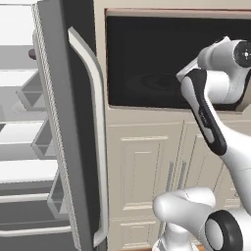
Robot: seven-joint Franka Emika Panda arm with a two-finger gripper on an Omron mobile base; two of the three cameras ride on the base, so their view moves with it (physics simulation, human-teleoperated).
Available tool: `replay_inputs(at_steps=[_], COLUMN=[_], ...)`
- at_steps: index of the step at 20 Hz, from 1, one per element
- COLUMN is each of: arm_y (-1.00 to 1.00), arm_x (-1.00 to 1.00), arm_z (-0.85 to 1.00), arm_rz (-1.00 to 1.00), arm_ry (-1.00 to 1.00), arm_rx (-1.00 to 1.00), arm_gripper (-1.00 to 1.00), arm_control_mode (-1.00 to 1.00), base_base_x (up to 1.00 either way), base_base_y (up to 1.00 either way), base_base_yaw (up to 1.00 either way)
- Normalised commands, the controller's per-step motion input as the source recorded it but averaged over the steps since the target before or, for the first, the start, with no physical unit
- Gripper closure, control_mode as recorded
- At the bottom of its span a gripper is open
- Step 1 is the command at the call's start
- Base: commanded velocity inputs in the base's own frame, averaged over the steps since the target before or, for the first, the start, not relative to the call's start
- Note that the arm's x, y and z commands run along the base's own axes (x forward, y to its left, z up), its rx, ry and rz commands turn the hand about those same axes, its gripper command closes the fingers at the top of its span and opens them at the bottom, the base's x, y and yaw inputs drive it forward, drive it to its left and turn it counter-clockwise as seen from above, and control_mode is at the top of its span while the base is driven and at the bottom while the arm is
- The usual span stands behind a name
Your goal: Transport the chicken drumstick from the fridge to the microwave and turn on the microwave.
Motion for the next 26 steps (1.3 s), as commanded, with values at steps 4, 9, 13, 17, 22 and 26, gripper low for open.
replay_inputs(at_steps=[4, 9, 13, 17, 22, 26], arm_y=[0.00, 0.00, 0.00, -0.01, -0.26, -0.50], arm_x=[0.61, 0.63, 0.57, 0.41, -0.23, -0.76], arm_z=[-0.38, -0.46, -0.20, 0.00, 0.17, 0.37], arm_rz=[-0.02, -0.04, -0.03, -0.02, -0.01, -0.01], arm_ry=[-0.06, -0.06, -0.06, -0.02, 0.00, 0.00], arm_rx=[0.00, 0.00, 0.03, 0.06, 0.05, 0.07], arm_gripper=[1.00, 1.00, 1.00, 1.00, 1.00, 1.00], arm_control_mode=[-1.00, -1.00, -1.00, -1.00, -1.00, -1.00], base_base_x=[0.00, 0.00, 0.00, 0.00, 0.00, 0.00], base_base_y=[0.00, 0.00, 0.00, 0.00, 0.00, 0.00], base_base_yaw=[0.00, 0.00, 0.00, 0.00, 0.00, 0.00])
